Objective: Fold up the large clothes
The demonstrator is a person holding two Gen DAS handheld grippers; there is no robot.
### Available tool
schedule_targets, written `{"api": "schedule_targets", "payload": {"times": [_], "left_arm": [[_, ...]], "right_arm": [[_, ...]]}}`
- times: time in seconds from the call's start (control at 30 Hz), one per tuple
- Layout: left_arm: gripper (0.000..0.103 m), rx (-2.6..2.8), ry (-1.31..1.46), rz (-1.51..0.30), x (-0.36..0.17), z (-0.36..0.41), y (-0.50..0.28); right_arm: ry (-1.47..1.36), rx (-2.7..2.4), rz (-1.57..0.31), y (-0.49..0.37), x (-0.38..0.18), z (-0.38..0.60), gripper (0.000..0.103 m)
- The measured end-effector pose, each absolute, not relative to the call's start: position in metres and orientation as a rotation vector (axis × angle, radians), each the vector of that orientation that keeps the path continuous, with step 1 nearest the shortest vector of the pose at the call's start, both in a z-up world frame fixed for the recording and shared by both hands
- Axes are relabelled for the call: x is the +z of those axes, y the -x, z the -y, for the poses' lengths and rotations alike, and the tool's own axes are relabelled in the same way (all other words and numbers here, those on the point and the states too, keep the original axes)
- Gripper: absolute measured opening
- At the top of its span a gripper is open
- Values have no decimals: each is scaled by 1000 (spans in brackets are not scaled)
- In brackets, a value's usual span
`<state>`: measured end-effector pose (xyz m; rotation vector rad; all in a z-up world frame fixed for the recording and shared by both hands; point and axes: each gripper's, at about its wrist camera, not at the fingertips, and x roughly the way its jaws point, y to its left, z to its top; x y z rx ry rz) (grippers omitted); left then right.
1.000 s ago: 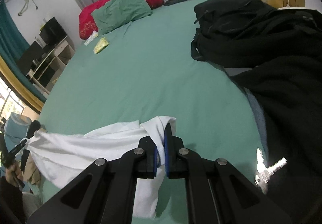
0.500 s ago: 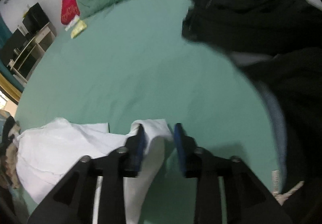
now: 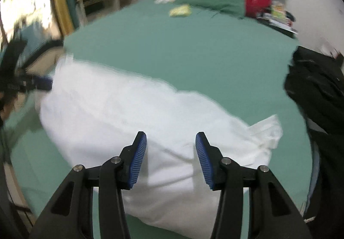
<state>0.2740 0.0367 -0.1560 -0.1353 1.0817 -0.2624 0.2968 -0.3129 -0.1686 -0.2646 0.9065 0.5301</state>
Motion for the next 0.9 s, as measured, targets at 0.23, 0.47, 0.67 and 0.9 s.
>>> {"api": "schedule_targets", "payload": {"times": [0.23, 0.47, 0.67, 0.9], "left_arm": [[56, -268, 42, -1132, -165, -19, -288], [56, -241, -74, -1082, -146, 1, -309], [56, -259, -41, -1119, -161, -8, -341], [56, -174, 8, -1130, -175, -36, -381]], "right_arm": [[295, 539, -907, -303, -182, 308, 48], [105, 545, -900, -330, -172, 312, 3], [28, 509, -876, -361, -169, 311, 2], [91, 498, -915, -423, -167, 301, 2]]}}
